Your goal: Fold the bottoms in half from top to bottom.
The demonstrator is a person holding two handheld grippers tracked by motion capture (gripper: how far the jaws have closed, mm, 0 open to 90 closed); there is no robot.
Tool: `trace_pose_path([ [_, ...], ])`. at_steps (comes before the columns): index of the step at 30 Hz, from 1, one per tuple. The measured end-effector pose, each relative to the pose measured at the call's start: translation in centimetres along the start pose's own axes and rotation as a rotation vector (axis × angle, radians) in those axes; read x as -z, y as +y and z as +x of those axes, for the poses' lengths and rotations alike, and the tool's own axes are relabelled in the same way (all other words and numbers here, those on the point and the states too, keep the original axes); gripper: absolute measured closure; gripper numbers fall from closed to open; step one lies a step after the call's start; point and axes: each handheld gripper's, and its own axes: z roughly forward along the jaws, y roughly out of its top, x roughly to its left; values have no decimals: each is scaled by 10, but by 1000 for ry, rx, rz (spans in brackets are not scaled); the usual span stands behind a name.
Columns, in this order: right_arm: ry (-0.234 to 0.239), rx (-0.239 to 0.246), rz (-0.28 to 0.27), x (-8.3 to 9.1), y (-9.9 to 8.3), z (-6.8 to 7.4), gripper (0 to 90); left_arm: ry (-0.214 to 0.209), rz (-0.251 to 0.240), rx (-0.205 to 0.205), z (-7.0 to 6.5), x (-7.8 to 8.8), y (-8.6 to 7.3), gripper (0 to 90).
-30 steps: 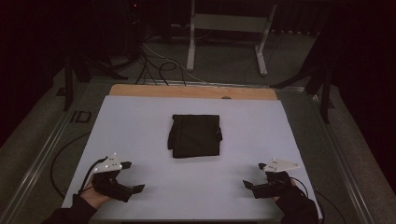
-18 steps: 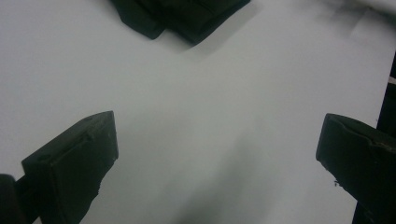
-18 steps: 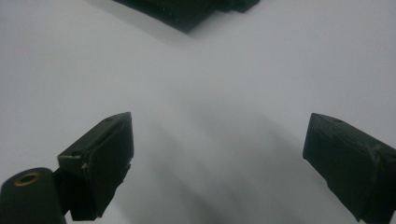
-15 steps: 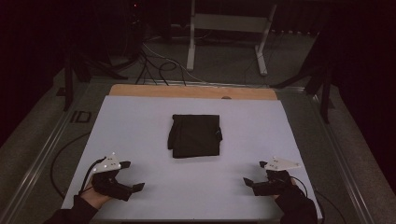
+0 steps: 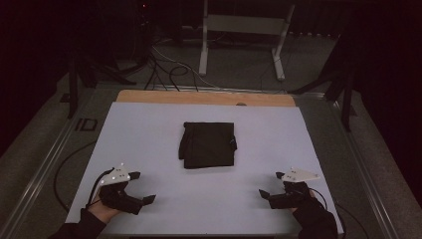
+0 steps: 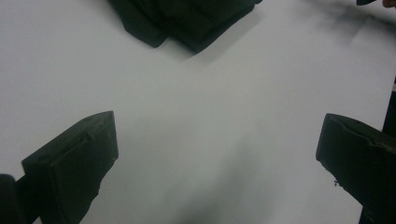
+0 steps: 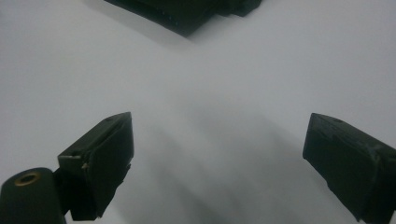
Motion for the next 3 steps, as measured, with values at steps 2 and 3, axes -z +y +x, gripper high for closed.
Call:
trace_pose_path([
  [2, -1, 5, 2, 0, 0, 0, 87, 3, -2, 2, 0, 0, 0, 0],
  [3, -2, 9, 3, 0, 0, 0, 87, 3, -4, 2, 0, 0, 0, 0],
])
